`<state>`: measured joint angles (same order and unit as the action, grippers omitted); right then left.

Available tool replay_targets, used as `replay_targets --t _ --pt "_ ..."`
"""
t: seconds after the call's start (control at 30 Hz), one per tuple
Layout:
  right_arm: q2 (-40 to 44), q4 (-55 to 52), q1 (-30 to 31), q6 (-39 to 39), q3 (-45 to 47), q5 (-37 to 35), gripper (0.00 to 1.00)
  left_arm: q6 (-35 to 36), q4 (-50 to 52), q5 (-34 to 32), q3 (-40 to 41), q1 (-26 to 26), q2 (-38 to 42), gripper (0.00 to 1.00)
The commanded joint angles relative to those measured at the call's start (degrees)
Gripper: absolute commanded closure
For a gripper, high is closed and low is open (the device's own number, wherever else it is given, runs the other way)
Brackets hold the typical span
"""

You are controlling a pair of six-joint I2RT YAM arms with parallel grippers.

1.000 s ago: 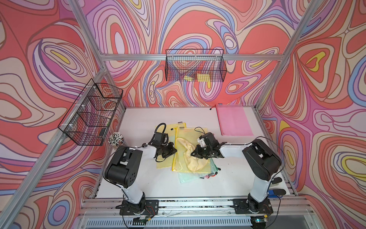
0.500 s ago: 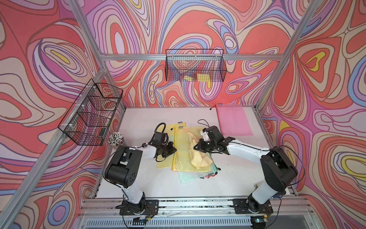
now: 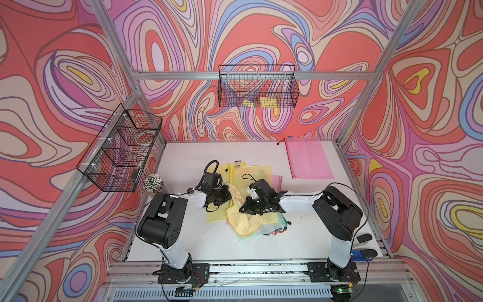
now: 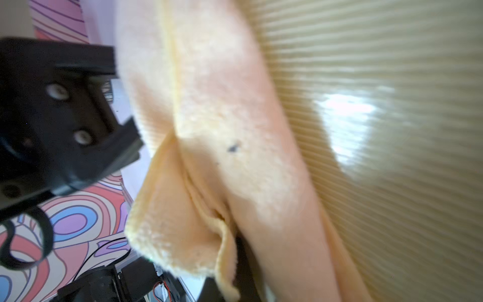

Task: Wipe the document bag
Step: Wipe the dirt from the document bag, then pick up the document bag.

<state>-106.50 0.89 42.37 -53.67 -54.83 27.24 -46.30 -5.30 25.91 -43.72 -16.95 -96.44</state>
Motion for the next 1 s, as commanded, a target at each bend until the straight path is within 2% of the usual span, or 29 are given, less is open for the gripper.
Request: replay_targets --t 0.0,0.1,0.23,0.5,0.7,0.97 --pt "6.58 -0.67 -6.94 0.85 8.05 -0.99 1.0 0.07 0.98 -0.79 -1.45 -0.16 1.77 1.0" --pt "12.58 -5.61 -13.69 4.43 12.71 -1.41 1.0 0.15 1.25 -0.84 -1.36 -0.18 1.92 1.0" --pt "19.98 -14.55 -20.0 9.46 14.32 -3.75 1.0 0.81 1.93 -1.26 -1.27 -0.14 2.8 1.0" --pt "29.8 -24.78 -27.26 13.47 11.96 -6.51 1.0 4.46 9.47 -2.32 -5.48 -0.09 7.28 1.0" --pt "37.25 -32.81 -30.31 15.44 5.71 -10.61 1.0 9.34 22.44 -1.4 -19.09 -0.57 7.58 1.0" --pt "44.5 -41.69 -33.67 16.96 -1.27 -16.85 1.0 11.12 29.64 1.75 -40.45 -6.91 -1.34 1.0"
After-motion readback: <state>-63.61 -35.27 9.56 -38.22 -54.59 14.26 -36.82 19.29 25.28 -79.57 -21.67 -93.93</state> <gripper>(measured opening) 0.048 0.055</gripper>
